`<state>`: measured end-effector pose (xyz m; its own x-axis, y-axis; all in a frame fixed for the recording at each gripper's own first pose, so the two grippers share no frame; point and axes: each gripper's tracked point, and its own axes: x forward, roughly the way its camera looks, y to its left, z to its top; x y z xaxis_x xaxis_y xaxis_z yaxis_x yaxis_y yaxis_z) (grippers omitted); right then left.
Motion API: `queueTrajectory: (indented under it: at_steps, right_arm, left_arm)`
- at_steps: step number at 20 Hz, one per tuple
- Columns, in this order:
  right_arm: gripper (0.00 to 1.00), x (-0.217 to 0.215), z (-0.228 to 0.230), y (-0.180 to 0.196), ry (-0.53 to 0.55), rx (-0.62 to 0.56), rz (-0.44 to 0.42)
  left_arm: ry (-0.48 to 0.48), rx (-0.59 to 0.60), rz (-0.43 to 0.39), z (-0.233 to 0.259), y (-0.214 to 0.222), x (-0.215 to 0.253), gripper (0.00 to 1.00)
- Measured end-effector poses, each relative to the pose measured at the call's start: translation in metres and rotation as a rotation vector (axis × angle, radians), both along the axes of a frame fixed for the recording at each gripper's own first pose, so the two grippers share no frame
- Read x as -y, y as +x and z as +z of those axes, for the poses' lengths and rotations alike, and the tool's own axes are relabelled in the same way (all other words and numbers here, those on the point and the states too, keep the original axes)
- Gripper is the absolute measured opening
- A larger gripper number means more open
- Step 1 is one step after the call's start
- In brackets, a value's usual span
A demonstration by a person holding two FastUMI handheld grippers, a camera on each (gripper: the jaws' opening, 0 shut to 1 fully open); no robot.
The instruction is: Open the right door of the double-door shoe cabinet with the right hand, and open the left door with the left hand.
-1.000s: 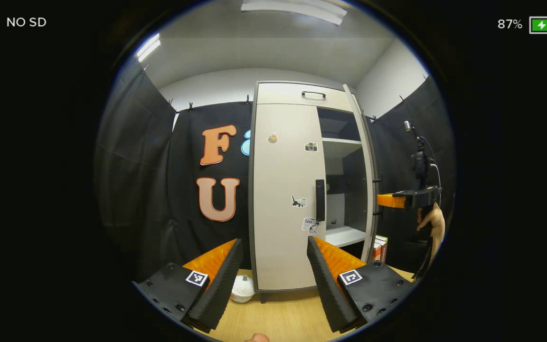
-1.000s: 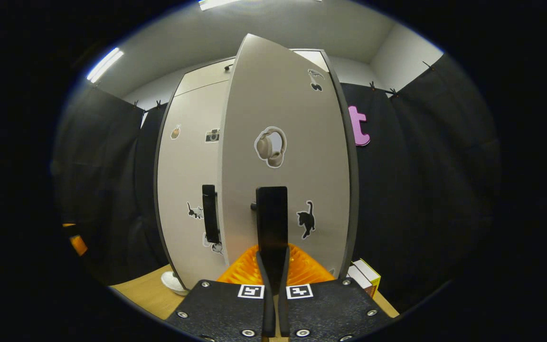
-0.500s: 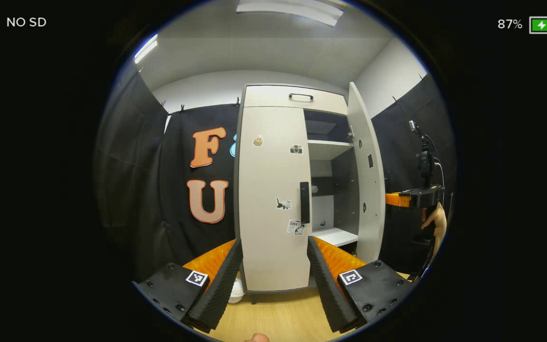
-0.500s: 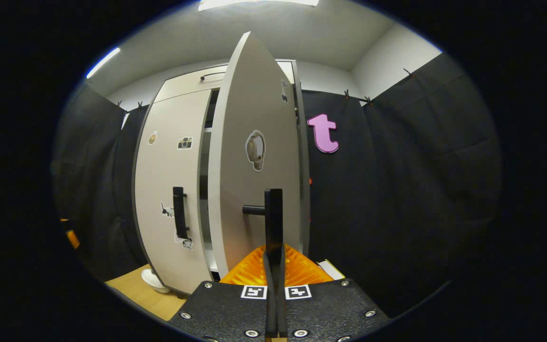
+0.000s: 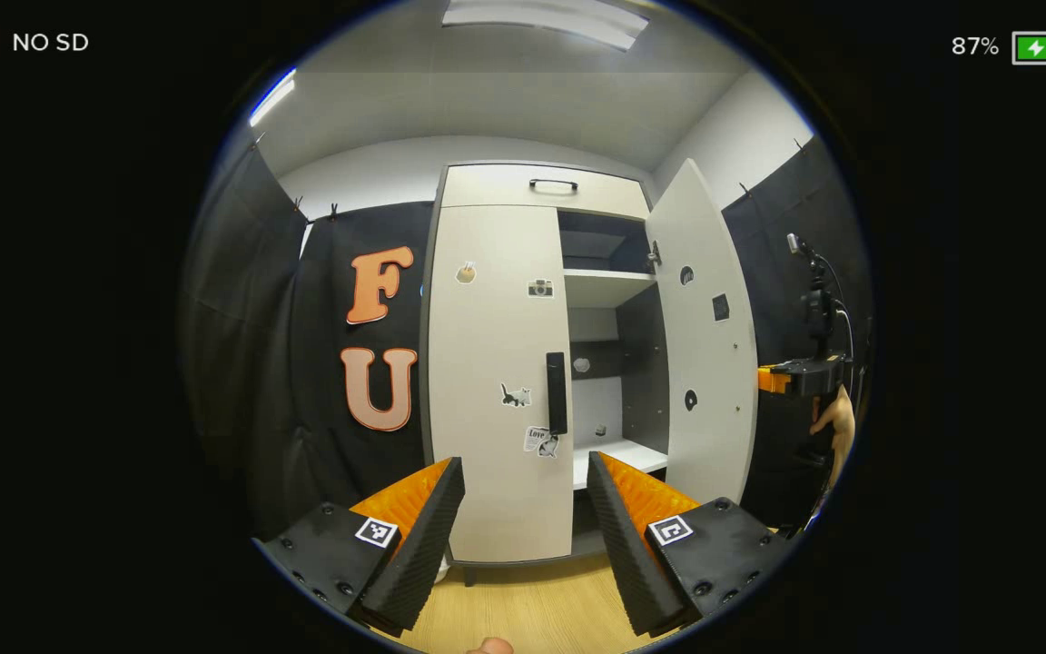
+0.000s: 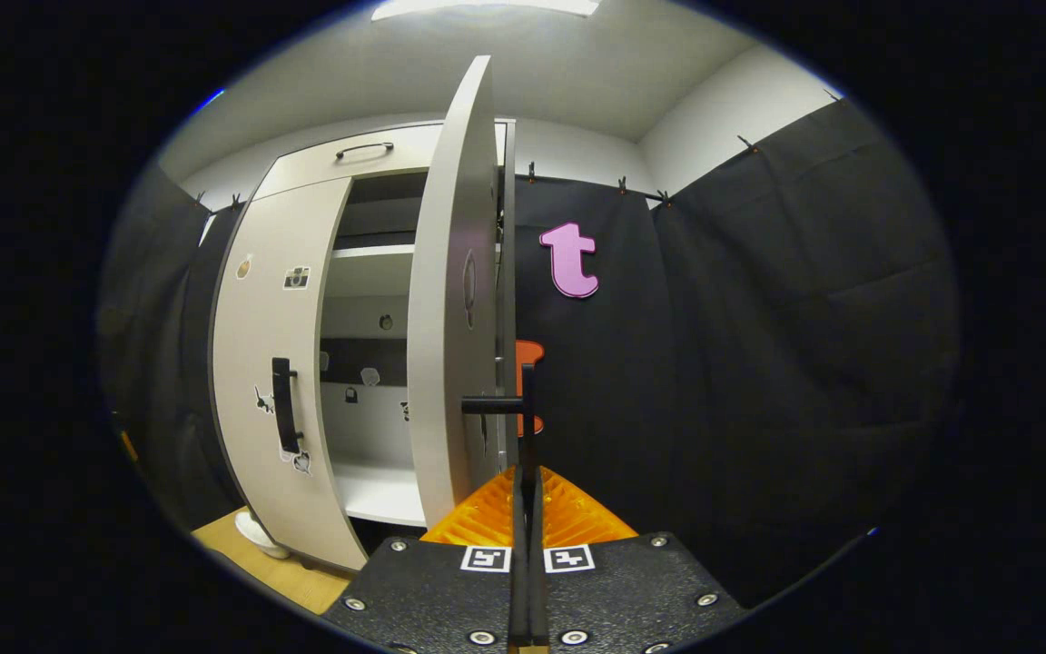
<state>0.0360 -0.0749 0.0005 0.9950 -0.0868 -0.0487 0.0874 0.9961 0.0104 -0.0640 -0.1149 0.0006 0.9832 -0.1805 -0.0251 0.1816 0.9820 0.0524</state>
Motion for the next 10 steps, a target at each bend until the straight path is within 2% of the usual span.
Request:
queueTrajectory:
  at_steps: [10]
  right_arm:
    - [0.0,0.014,0.0,0.001,0.047,0.019,0.022]
  left_arm:
    - [0.014,-0.015,0.006,-0.005,0.03,0.02,0.82]
